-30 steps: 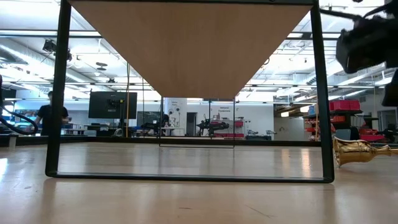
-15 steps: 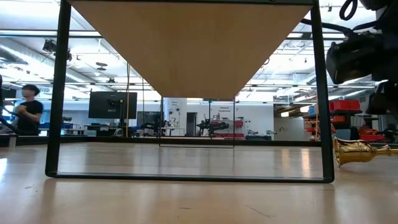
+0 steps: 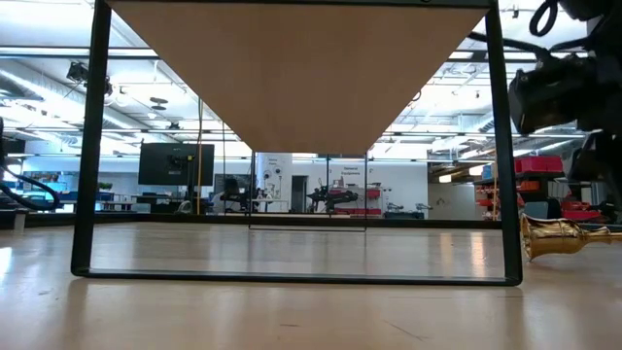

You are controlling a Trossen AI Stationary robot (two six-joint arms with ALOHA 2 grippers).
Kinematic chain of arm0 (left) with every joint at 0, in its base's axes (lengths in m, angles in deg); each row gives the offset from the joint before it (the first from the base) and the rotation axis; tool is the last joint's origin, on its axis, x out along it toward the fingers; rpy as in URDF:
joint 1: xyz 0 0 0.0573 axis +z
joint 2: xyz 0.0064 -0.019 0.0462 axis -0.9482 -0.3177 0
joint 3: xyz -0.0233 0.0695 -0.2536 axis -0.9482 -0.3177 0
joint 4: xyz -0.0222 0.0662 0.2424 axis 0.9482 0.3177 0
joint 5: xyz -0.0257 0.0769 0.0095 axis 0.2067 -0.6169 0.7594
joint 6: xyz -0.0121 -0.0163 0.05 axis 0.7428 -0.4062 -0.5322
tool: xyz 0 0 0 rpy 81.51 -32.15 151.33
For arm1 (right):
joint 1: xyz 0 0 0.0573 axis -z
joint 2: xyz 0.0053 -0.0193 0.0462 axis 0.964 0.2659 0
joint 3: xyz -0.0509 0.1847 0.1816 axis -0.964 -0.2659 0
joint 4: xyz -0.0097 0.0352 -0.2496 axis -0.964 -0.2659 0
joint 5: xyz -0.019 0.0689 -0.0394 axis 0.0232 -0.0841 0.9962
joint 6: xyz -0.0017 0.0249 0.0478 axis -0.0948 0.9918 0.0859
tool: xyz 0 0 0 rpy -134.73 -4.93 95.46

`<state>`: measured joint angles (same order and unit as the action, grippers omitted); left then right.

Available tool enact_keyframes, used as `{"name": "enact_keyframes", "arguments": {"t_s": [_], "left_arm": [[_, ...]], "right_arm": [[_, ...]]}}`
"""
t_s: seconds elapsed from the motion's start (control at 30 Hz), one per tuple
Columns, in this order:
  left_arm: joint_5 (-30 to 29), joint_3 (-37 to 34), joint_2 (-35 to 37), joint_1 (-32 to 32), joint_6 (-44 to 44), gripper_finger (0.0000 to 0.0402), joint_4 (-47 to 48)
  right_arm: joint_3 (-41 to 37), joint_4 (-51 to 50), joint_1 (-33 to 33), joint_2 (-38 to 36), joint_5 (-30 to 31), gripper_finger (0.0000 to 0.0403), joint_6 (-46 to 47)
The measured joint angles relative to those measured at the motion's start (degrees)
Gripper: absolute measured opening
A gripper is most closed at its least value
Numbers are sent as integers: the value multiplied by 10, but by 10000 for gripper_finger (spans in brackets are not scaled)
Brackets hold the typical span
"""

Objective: Pick & Place candle stick holders
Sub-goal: Put the gold candle holder on the shelf aligned with the other gold candle holders

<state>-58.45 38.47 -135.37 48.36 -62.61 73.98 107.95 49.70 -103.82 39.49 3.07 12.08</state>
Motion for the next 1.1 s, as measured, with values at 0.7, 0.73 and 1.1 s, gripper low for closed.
{"name": "enact_keyframes", "arguments": {"t_s": [0.7,0.73,1.1], "left_arm": [[0,0,0,0,3,96,10],[0,0,0,0,3,96,10],[0,0,0,0,3,96,10]], "right_arm": [[1,13,0,63,16,86,-6],[1,12,0,63,19,73,-6],[0,8,0,63,32,15,0]]}}
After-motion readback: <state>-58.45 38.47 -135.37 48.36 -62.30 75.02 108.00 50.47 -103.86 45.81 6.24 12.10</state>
